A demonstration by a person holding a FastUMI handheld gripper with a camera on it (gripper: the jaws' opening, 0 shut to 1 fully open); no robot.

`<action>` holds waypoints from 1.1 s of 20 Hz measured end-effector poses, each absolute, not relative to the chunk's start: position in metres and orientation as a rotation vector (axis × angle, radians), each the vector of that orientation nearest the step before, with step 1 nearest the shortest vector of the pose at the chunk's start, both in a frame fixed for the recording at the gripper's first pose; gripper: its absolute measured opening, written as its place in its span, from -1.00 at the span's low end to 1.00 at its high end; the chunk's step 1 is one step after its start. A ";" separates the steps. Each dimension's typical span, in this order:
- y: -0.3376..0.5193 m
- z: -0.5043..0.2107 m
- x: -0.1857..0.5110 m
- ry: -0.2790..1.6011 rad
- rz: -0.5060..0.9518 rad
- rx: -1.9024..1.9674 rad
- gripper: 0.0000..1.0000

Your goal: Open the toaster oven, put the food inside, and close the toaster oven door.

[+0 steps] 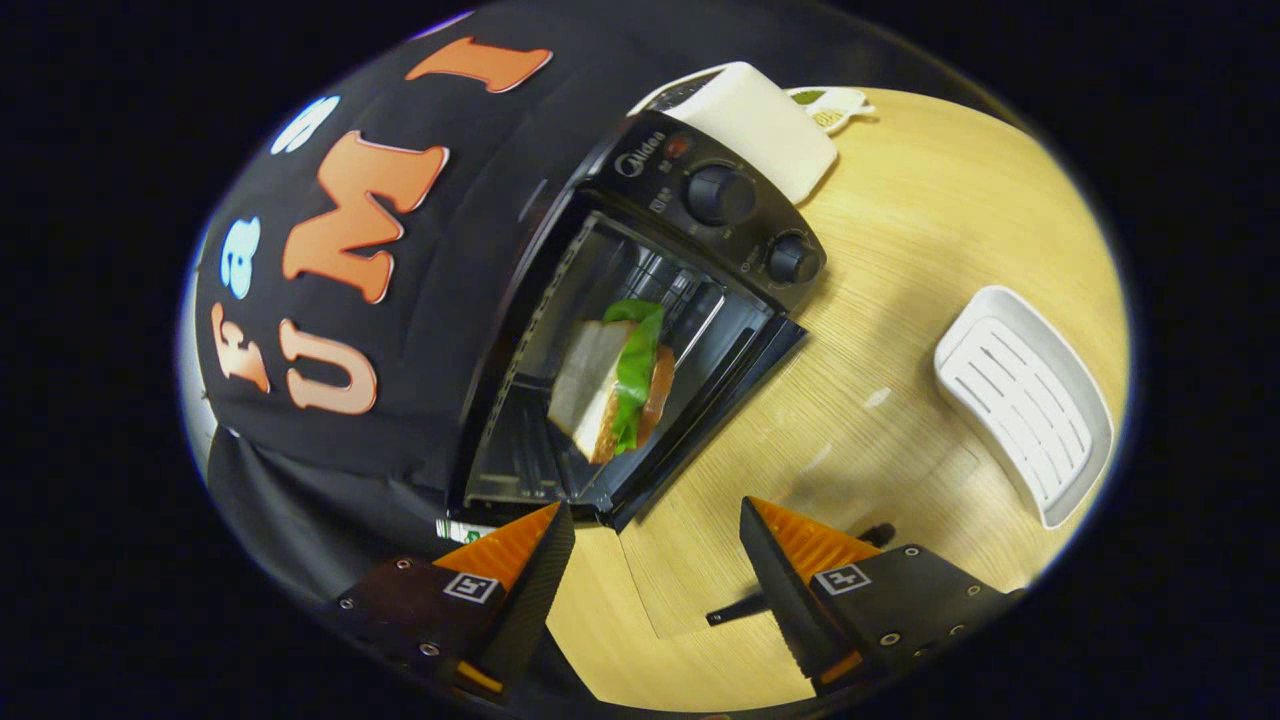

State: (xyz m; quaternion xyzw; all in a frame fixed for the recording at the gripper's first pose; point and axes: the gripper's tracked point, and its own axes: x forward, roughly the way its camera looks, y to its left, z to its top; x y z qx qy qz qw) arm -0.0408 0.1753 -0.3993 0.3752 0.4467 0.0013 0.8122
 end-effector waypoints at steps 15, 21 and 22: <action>0.141 -0.442 -0.136 0.995 0.078 -0.069 0.98; 0.140 -0.487 -0.140 1.080 0.066 -0.180 0.99; 0.142 -0.491 -0.136 1.080 0.062 -0.184 0.99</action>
